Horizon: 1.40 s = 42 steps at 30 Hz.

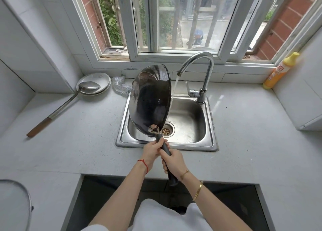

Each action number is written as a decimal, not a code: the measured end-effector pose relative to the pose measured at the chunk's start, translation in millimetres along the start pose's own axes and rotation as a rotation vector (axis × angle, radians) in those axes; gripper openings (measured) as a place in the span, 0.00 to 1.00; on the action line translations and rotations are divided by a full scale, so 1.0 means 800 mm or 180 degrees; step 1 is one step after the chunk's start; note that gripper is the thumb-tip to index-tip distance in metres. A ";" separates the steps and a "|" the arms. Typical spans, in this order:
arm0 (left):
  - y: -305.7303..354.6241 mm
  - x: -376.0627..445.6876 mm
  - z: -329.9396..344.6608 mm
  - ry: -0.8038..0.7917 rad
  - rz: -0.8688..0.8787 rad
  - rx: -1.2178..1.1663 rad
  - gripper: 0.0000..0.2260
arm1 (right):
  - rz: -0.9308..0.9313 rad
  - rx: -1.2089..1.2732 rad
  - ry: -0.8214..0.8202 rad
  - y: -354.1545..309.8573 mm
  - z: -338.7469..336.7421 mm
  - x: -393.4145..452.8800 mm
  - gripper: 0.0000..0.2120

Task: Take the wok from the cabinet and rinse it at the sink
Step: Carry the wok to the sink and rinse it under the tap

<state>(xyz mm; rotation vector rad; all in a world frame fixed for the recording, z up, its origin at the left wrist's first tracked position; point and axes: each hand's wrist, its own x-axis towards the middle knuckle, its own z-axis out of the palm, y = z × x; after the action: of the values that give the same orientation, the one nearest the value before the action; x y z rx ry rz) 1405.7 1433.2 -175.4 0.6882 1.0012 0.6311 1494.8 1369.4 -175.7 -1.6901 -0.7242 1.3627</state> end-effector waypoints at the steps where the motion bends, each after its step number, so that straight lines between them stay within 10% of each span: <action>1: 0.000 -0.001 0.000 0.0011 0.0010 0.0008 0.10 | -0.0050 -0.0024 0.0057 0.000 0.002 0.000 0.14; 21: -0.012 0.016 0.024 -0.0284 -0.0319 0.0379 0.18 | -0.0744 -0.1253 0.1243 0.031 -0.016 0.014 0.11; 42: -0.016 0.030 0.007 -0.0258 -0.0646 0.0535 0.18 | -0.0137 -0.0513 0.1677 0.037 0.022 0.015 0.09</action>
<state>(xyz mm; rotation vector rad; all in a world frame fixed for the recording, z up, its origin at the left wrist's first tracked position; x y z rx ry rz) 1422.3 1441.8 -196.4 0.7423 1.0411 0.3419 1478.6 1369.1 -208.5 -2.0316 -0.5663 0.7856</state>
